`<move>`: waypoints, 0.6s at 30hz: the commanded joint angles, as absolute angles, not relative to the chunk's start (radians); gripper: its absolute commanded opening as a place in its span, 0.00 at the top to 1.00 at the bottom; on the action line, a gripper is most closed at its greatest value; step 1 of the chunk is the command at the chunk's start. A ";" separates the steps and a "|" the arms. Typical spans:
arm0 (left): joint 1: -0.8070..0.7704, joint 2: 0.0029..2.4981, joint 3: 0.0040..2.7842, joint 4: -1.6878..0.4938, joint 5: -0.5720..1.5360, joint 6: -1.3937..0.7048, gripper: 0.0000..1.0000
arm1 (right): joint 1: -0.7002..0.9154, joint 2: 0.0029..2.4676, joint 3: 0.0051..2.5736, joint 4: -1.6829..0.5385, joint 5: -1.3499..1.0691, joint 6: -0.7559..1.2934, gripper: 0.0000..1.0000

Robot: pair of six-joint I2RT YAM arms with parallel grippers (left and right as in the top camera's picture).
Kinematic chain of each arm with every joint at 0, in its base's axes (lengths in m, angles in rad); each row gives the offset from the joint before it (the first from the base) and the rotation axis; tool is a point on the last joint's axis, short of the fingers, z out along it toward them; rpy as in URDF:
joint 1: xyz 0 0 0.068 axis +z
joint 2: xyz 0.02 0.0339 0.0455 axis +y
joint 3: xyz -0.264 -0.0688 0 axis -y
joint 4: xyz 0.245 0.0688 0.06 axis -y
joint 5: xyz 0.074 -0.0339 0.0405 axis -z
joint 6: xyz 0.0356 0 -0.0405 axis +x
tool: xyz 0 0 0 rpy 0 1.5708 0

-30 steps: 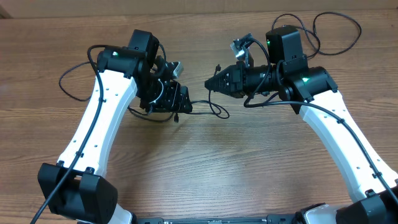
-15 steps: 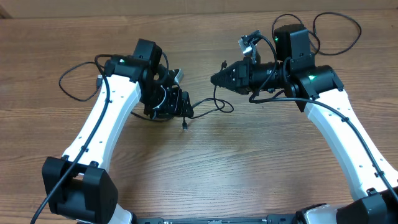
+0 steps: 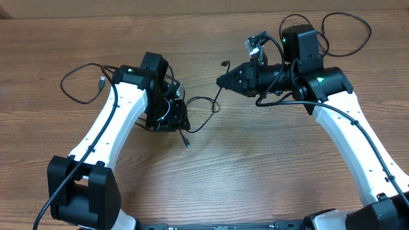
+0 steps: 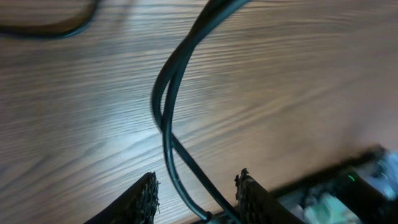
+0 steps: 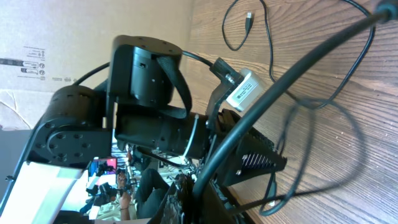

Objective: Untangle cables

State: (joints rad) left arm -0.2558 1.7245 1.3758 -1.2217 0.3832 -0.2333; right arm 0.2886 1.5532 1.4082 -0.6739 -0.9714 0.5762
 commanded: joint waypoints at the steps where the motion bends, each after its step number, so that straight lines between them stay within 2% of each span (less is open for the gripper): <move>1: -0.262 1.734 1.355 -1.219 0.231 -0.320 0.58 | 0.285 1.534 1.428 -0.667 -0.981 0.575 0.96; 10: -0.257 1.734 1.355 -1.226 0.049 -0.444 0.57 | 0.285 1.534 1.428 -0.707 -0.897 0.575 0.96; 18: -0.231 1.734 1.355 -1.234 -0.012 -0.525 0.55 | 0.285 1.534 1.428 -0.906 -0.439 0.576 0.96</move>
State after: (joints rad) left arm -0.2481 1.7245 1.3651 -1.2308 0.0547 -0.4736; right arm 0.2886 1.5532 1.4082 -0.8749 -0.6888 0.5766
